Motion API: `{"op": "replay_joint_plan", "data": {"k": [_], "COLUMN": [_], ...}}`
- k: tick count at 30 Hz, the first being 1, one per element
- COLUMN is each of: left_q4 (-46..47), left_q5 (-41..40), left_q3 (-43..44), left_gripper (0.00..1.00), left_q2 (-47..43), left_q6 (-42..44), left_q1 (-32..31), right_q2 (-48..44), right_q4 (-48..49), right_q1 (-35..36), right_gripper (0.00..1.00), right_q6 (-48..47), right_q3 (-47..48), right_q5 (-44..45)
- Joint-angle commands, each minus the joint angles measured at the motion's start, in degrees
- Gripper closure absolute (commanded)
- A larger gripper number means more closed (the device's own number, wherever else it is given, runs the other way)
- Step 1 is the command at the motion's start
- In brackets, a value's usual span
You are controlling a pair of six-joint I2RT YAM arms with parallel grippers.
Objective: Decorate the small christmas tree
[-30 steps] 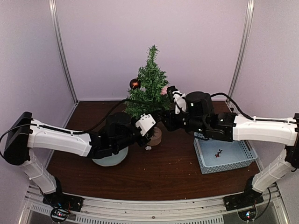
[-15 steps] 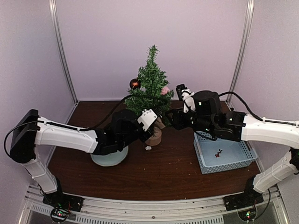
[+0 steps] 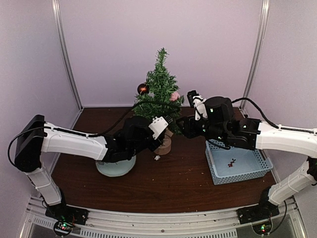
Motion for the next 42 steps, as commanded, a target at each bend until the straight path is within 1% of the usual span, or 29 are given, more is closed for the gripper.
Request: {"op": "replay_joint_plan", "data": {"k": [1, 4, 12, 17, 20, 23, 27, 29, 33, 35, 37, 40, 42], "left_q4": [1.53, 3.2, 3.05, 1.42, 1.05, 0.99, -0.39, -2.81, -5.1, -5.2, -5.07, -4.98, -4.98], "left_q5": [-0.25, 2.7, 8.31, 11.79, 14.56, 17.67, 20.97, 22.21, 22.16, 21.78, 21.53, 21.35, 20.99], "left_q3": [-0.24, -1.14, -2.64, -5.52, -8.62, -12.47, -17.12, -17.95, -18.9, -18.87, -18.71, -17.9, -17.43], "left_gripper": [0.64, 0.6, 0.49, 0.46, 0.45, 0.45, 0.45, 0.45, 0.45, 0.44, 0.44, 0.44, 0.44], "left_q2": [-0.64, -2.62, -7.52, -11.0, -13.61, -17.21, -22.23, -24.4, -26.43, -26.7, -26.4, -25.8, -25.62], "left_q6": [-0.99, -0.48, 0.11, -0.22, -0.85, -1.85, -2.76, -3.03, -3.77, -4.18, -4.51, -4.67, -4.8], "left_q1": [0.67, 0.69, 0.59, 0.53, 0.4, 0.23, -0.37, -0.52, -0.74, -0.69, -0.74, -0.75, -0.79], "right_q2": [-0.75, -0.75, -1.05, -1.9, -2.71, -4.4, -8.27, -10.1, -10.12, -9.05, -8.94, -8.73, -7.98], "right_q4": [-0.39, -0.42, -1.05, -2.53, -5.33, -10.71, -21.46, -28.97, -44.51, -49.27, -49.57, -46.33, -43.71], "right_q1": [-0.4, -0.41, -0.49, -0.87, -1.46, -3.14, -7.8, -11.49, -21.53, -25.82, -29.03, -33.32, -34.75], "right_gripper": [0.63, 0.62, 0.62, 0.62, 0.61, 0.6, 0.6, 0.6, 0.61, 0.62, 0.63, 0.66, 0.66], "right_q6": [0.48, 0.45, -0.06, 0.14, 0.76, 2.33, 6.88, 9.9, 15.47, 17.37, 19.26, 23.84, 25.94], "right_q3": [-0.02, 0.07, 0.4, 0.28, 0.69, 1.08, 0.43, 0.45, 0.54, -1.23, -4.36, -9.21, -11.74], "right_q5": [1.47, 1.29, 1.08, 1.34, 1.42, 1.38, 1.17, 1.02, -2.81, -5.6, -8.03, -11.97, -12.87]}}
